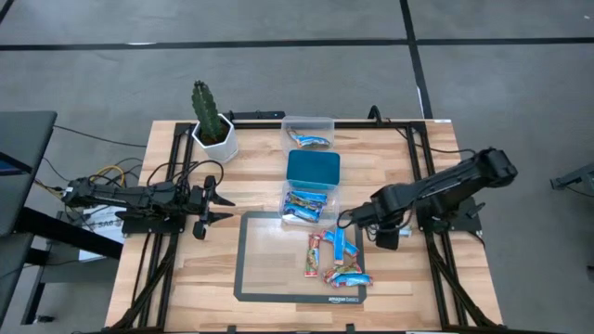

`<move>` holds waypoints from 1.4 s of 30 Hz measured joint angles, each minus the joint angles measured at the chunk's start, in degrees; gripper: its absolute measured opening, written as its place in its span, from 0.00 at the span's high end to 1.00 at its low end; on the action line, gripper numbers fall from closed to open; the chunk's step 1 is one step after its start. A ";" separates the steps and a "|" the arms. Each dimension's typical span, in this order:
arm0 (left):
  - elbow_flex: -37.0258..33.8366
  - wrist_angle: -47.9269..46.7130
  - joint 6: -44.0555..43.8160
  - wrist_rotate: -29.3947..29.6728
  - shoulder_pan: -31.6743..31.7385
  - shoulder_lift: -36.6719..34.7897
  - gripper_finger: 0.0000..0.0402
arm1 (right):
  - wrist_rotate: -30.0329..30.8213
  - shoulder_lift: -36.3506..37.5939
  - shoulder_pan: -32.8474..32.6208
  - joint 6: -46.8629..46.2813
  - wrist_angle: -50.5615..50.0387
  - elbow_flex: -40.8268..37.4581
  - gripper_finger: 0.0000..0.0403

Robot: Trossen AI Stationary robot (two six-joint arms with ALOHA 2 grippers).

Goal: Pick and place Granola Bars by type
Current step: Put the yellow granola bar into the top transparent bin

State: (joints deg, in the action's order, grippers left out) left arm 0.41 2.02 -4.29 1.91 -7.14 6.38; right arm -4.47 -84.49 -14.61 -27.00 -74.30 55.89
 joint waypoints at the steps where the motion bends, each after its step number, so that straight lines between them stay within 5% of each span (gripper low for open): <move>1: 0.01 -0.02 0.00 -0.02 0.00 0.01 0.64 | -0.02 -1.05 0.00 -0.01 0.11 -0.03 0.56; 22: -0.01 0.00 0.00 0.00 0.00 0.01 0.64 | -2.92 -13.16 2.78 -2.52 5.31 -0.06 0.53; 42: 0.00 -0.01 0.00 0.00 0.00 0.01 0.64 | -1.66 -13.35 1.36 0.07 11.60 -5.25 0.54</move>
State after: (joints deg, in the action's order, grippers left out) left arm 0.41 2.01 -4.29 1.91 -7.14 6.39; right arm -6.13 -97.84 -13.26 -26.94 -62.70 50.64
